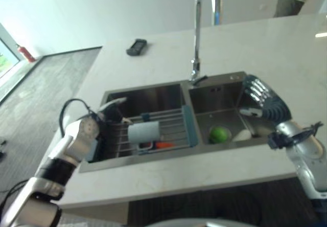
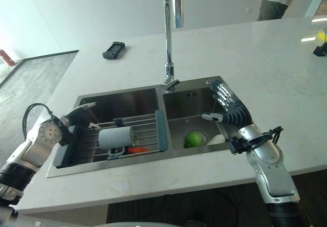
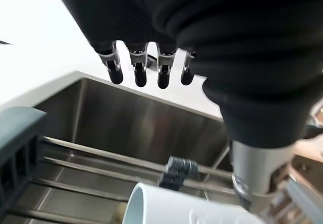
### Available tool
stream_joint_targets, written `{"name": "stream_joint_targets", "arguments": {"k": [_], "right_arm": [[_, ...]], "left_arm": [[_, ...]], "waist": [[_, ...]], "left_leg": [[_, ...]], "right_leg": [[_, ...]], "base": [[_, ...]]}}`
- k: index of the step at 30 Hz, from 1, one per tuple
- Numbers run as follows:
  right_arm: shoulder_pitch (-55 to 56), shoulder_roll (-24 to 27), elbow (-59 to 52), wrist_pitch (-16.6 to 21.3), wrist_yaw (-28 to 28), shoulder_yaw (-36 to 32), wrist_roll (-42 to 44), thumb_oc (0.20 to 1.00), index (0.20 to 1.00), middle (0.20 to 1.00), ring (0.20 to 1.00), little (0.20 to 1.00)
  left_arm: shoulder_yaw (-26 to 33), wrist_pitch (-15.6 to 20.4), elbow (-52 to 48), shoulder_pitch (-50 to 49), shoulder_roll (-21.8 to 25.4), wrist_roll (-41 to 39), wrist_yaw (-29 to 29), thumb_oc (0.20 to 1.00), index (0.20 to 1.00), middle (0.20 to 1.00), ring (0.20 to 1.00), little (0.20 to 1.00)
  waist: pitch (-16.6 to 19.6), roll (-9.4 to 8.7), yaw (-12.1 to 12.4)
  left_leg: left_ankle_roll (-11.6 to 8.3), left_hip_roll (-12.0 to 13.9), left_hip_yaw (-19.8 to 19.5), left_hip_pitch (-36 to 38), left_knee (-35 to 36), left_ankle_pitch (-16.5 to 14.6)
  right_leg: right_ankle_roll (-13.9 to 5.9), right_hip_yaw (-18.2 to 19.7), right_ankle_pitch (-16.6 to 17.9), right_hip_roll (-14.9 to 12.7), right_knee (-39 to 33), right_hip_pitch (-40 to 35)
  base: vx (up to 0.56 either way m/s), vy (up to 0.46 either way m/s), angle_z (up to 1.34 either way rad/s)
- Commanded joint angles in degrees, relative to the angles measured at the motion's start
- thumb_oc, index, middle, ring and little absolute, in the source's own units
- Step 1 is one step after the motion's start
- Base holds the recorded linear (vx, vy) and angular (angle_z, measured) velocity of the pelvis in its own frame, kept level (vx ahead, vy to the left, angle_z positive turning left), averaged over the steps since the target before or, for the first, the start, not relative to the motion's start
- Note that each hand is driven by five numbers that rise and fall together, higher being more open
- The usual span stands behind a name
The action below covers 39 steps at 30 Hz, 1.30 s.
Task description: Place the dishes in the dishwasher.
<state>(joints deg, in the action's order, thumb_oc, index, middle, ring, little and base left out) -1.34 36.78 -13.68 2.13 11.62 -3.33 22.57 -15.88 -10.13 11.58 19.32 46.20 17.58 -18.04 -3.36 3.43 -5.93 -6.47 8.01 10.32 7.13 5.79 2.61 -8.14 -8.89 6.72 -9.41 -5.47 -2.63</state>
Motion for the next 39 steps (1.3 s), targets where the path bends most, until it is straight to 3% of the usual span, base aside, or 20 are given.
{"name": "stream_joint_targets", "arguments": {"k": [1, 39], "right_arm": [[-5.4, 1.3, -1.2, 4.1, 0.4, -1.6, 1.0, 1.0, 1.0, 1.0, 1.0, 1.0], [-4.8, 0.2, -0.7, 4.9, 1.2, -1.6, 0.2, 1.0, 1.0, 1.0, 1.0, 1.0]], "left_arm": [[-0.7, 0.1, 1.7, 7.5, 1.9, 4.3, -0.3, 1.0, 1.0, 1.0, 1.0, 1.0], [-5.5, -0.5, 6.5, 6.0, -2.9, 14.4, -7.1, 1.0, 1.0, 1.0, 1.0, 1.0]], "waist": [[0.1, -1.84, -0.3], [0.2, -2.65, -2.0]], "left_leg": [[0.34, 0.0, 3.7, 0.6, -0.8, -4.7], [0.82, 0.2, 5.0, 1.2, -0.8, -5.2]], "right_leg": [[-4.64, -4.6, -5.4, -2.5, 0.5, -4.9], [-4.92, -2.8, -5.0, -2.2, 0.5, -4.1]], "base": [[0.0, 0.0, 0.0], [0.0, -0.003, -0.02]]}}
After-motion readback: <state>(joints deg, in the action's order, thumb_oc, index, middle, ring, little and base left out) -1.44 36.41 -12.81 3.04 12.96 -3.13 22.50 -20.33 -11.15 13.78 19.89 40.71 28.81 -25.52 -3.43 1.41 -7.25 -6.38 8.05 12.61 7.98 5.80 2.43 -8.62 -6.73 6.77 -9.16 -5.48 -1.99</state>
